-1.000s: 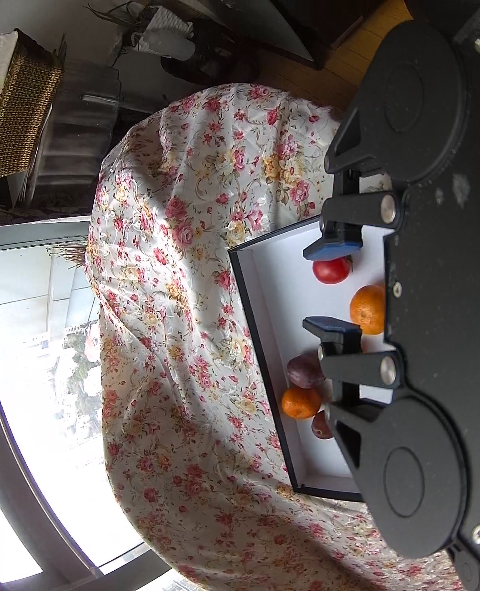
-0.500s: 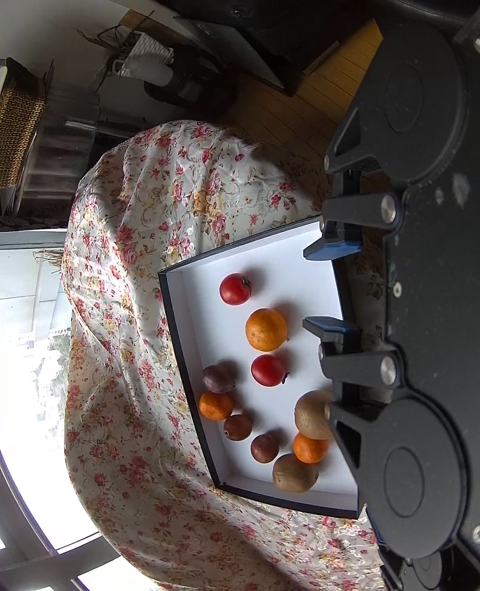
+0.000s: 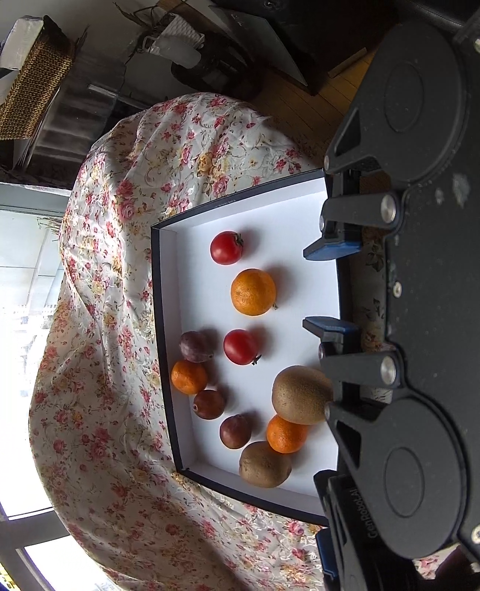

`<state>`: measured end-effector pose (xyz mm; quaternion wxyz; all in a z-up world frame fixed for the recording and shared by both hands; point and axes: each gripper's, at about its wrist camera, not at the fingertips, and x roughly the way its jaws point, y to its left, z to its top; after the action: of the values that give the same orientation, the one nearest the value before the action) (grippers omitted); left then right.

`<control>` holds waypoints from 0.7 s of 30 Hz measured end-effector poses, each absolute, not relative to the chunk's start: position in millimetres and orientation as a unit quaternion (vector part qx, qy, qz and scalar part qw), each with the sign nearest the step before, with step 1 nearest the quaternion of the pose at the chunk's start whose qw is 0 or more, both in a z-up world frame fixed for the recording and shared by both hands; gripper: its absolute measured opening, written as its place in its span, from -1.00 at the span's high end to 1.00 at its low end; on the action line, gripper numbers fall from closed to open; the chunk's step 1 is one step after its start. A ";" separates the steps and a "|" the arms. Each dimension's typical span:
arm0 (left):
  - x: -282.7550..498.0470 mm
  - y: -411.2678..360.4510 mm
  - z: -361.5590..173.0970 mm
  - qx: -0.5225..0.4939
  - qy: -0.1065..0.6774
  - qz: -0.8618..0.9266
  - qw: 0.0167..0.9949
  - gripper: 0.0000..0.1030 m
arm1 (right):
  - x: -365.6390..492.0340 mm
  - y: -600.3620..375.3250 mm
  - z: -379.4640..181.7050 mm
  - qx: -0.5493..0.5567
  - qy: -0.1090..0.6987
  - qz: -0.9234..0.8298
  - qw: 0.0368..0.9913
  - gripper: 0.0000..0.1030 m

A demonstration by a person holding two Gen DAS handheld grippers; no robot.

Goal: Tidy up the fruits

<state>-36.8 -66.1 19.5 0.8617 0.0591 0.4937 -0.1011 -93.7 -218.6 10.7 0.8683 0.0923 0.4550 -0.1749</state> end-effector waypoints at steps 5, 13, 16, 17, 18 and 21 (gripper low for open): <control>-35.0 -59.1 16.4 0.059 0.498 -0.095 0.860 -0.24 | -91.0 -208.6 8.1 0.071 0.460 -0.168 0.869 0.29; -34.1 -65.5 13.8 0.076 0.496 -0.104 0.859 -0.24 | -88.8 -212.5 6.8 0.080 0.466 -0.169 0.865 0.29; -34.4 -66.9 13.2 0.076 0.497 -0.109 0.858 -0.24 | -87.7 -217.8 5.2 0.095 0.471 -0.174 0.860 0.29; -34.5 -66.9 13.2 0.077 0.497 -0.110 0.857 -0.24 | -87.6 -218.7 4.8 0.098 0.472 -0.175 0.859 0.29; -34.6 -66.7 13.3 0.078 0.497 -0.111 0.857 -0.24 | -87.7 -219.6 4.3 0.101 0.472 -0.177 0.858 0.29; -34.8 -65.8 14.5 0.078 0.496 -0.113 0.858 -0.24 | -87.6 -220.9 3.5 0.107 0.473 -0.182 0.855 0.29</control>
<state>-34.8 -65.8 14.5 0.8577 0.0776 0.4955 -0.1128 -87.6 -220.9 3.5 0.8554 0.1071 0.4729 -0.1820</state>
